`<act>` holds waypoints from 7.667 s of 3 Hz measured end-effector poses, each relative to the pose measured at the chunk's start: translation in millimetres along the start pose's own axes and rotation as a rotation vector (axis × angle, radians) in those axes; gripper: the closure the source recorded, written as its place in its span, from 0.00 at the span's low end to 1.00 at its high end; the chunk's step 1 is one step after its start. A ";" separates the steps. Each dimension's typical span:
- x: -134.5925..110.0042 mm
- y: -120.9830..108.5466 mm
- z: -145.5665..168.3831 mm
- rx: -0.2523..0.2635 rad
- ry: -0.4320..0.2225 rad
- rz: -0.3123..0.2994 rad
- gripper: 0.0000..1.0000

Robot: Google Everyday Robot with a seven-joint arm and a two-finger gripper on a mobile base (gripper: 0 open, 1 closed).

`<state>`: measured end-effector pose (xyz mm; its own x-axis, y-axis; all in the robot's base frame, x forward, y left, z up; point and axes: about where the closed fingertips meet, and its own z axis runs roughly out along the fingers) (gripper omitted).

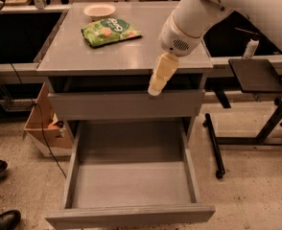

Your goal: Place green rice chip bag into middle drawer

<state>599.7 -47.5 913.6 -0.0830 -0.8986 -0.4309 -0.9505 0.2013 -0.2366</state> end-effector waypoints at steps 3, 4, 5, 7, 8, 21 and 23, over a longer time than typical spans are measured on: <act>-89.7 -106.8 82.9 0.078 -0.238 0.007 0.00; -117.6 -143.3 101.2 0.119 -0.277 0.040 0.00; -133.4 -170.9 121.9 0.173 -0.282 0.100 0.00; -147.1 -219.8 166.5 0.294 -0.276 0.292 0.00; -156.0 -234.8 184.5 0.311 -0.292 0.380 0.00; -47.5 -45.1 -46.6 0.042 -0.705 0.159 1.00; -8.2 50.7 -76.6 0.033 -0.709 0.121 1.00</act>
Offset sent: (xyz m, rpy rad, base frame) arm 0.1529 0.1004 -0.0059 0.2751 -0.1424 0.0255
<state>529.2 -59.8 971.9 0.0377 -0.4020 -0.9149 -0.9364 0.3055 -0.1729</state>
